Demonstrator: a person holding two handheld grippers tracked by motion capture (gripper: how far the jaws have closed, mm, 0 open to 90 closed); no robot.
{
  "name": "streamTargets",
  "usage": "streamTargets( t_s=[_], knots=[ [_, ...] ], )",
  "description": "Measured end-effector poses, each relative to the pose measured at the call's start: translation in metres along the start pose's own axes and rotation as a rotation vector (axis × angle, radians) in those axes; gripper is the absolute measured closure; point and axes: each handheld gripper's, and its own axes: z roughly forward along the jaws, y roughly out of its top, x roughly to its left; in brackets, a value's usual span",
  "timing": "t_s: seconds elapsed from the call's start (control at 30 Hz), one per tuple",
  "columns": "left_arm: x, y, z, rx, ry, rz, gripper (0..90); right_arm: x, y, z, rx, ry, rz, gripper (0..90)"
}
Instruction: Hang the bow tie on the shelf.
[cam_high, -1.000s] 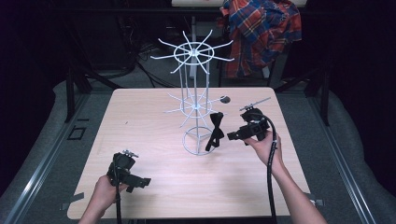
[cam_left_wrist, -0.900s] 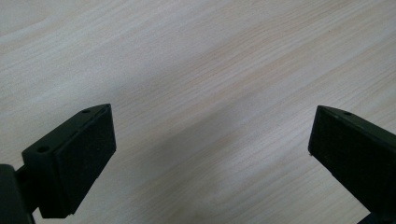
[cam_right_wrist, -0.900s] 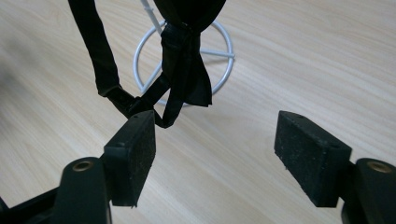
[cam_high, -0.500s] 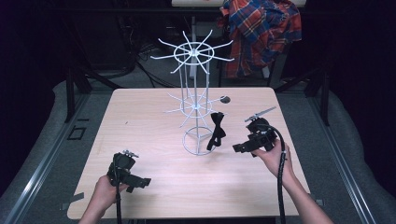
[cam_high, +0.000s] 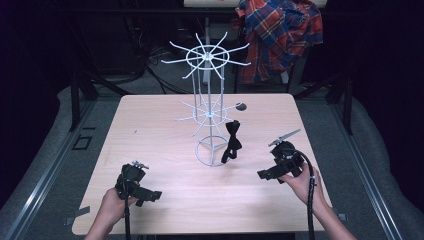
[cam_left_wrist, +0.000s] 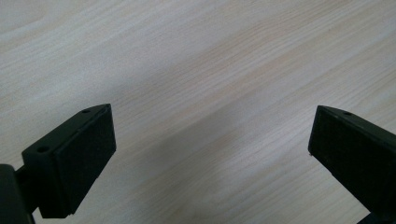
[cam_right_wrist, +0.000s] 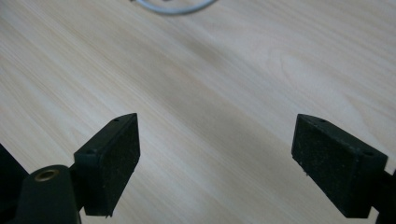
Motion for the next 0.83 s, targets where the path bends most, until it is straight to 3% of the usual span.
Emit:
streamTargets(
  t_s=[0.43, 0.67, 0.7, 0.73, 0.8, 0.83],
  knots=[
    [-0.002, 0.000, 0.001, -0.003, 0.014, -0.008, 0.9, -0.007, -0.027, 0.019, 0.068, 0.018, 0.002, 14.2],
    [0.002, -0.001, 0.001, 0.005, 0.023, -0.016, 0.9, -0.021, -0.033, 0.015, 0.048, 0.026, 0.016, 13.6],
    [0.002, -0.001, 0.001, 0.001, 0.020, -0.020, 0.9, -0.024, -0.033, 0.013, 0.072, -0.006, 0.006, 13.5],
    [0.003, -0.001, 0.000, -0.002, 0.023, -0.024, 0.9, -0.026, -0.034, 0.015, 0.046, 0.023, 0.033, 13.1],
    [0.004, -0.001, 0.000, -0.005, 0.024, -0.024, 0.8, -0.032, -0.034, 0.015, 0.065, -0.024, 0.051, 10.5],
    [0.005, -0.001, 0.000, -0.009, 0.027, -0.027, 0.8, -0.033, -0.035, 0.015, 0.074, -0.059, 0.038, 9.8]
  ],
)
